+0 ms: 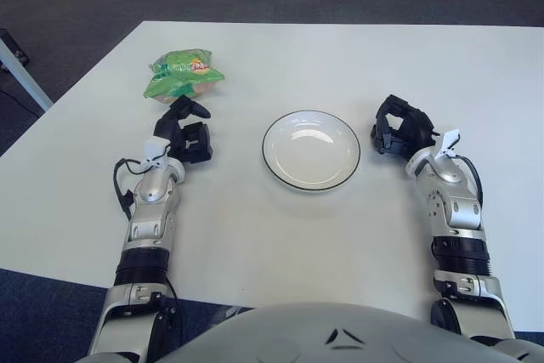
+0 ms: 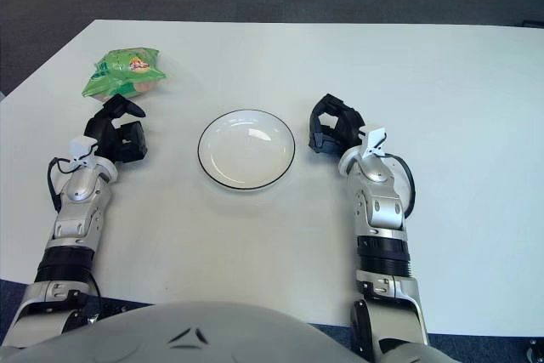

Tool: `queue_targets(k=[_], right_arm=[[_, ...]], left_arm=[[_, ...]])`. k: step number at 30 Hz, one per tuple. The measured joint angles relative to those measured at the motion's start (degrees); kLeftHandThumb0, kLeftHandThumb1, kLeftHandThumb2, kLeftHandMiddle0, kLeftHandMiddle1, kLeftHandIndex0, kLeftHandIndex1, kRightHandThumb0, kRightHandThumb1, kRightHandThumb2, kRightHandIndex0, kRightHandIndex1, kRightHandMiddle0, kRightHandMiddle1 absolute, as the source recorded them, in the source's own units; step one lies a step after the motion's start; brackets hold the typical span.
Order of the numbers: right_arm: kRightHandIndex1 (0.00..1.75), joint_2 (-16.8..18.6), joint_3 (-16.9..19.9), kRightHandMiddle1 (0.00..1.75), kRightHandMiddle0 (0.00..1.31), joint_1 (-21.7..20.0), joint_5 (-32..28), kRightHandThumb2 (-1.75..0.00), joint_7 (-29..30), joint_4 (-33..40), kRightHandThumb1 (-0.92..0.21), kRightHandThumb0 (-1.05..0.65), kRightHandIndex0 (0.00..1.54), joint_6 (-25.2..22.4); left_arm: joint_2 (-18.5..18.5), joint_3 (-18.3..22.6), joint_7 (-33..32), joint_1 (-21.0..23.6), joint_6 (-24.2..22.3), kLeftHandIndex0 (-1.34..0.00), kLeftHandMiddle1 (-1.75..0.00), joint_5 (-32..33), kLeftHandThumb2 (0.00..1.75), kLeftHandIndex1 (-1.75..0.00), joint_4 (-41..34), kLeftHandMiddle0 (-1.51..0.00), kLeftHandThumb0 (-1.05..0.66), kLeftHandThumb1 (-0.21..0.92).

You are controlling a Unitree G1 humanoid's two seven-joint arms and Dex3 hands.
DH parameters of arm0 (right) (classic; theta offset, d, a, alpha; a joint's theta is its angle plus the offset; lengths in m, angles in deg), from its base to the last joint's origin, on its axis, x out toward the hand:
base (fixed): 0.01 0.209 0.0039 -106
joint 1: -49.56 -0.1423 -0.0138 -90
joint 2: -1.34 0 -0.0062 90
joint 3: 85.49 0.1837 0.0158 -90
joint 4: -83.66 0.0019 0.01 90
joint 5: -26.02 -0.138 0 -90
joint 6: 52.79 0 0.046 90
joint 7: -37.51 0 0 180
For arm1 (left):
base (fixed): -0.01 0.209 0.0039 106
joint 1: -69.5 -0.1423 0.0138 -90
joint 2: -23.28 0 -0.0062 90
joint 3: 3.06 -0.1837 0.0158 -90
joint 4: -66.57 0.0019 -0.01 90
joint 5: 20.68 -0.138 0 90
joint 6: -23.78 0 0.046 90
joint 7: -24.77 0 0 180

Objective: Put the snack into the plate.

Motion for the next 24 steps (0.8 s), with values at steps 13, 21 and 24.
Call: queue_targets(k=[13, 21, 24], right_arm=[[1.75, -0.1, 0.0, 1.75, 0.61, -0.1, 0.0, -1.31, 0.1, -0.2, -0.33, -0.48, 1.29, 0.2], [1.75, -0.1, 0.0, 1.75, 0.61, -0.1, 0.0, -1.31, 0.1, -0.2, -0.32, -0.48, 1.3, 0.2], [1.75, -0.1, 0.0, 1.75, 0.61, -0.1, 0.0, -1.31, 0.1, -0.2, -0.32, -0.48, 1.3, 0.2]], left_arm=[[0.0, 0.0, 0.0, 0.1, 0.0, -0.58, -1.75, 0.0, 1.27, -1.75, 0.2, -1.26, -0.47, 0.35], [0.0, 0.0, 0.0, 0.1, 0.0, -0.58, -1.75, 0.0, 1.27, -1.75, 0.1, -1.26, -0.47, 0.35], [0.0, -0.1, 0.0, 0.1, 0.0, -0.58, -1.75, 0.0, 1.27, -1.75, 0.1, -1.26, -0.47, 0.35]])
